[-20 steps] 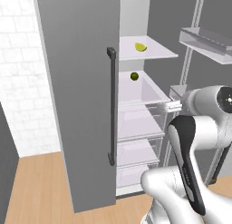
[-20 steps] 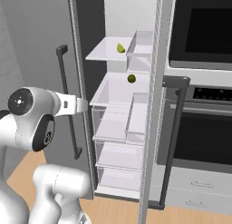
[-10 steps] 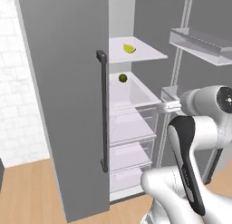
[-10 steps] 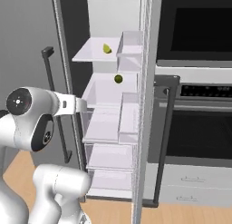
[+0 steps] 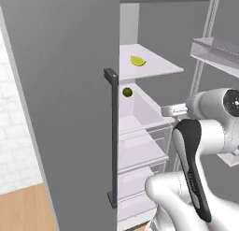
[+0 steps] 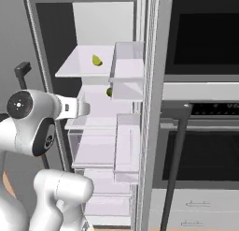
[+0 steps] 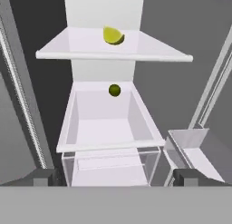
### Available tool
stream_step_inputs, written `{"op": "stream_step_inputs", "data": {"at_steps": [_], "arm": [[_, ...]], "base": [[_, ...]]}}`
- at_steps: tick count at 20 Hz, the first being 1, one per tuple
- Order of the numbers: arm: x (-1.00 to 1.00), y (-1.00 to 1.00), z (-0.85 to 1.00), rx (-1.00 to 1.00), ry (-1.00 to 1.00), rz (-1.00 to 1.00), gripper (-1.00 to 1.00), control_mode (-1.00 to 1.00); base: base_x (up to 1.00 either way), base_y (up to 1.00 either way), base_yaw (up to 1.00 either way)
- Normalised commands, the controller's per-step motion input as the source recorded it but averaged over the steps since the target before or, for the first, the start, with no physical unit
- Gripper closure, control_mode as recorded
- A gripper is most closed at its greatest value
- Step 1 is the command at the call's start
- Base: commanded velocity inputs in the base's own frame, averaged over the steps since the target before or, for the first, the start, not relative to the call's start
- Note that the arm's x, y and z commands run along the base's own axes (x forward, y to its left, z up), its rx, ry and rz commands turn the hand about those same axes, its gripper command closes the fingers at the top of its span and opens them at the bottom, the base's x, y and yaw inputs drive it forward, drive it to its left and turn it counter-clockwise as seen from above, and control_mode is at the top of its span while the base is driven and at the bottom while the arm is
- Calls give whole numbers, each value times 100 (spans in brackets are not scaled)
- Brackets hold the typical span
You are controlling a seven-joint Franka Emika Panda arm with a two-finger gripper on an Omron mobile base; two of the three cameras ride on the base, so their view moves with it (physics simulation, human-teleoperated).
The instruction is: Grab a lemon wedge from the fridge and one ice cube from the ice bowl, and put them in the glass of lemonade.
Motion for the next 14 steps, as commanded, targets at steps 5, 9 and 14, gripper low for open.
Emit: {"op": "stream_step_inputs", "data": {"at_steps": [5, 9, 14], "arm": [[0, 0, 0, 0, 0, 0, -100, 100], [0, 0, 0, 0, 0, 0, -100, 100], [-1, -3, 41, -3, -27, 0, -100, -100]], "base": [[69, 0, -11], [58, 0, -7], [6, 0, -1]]}}
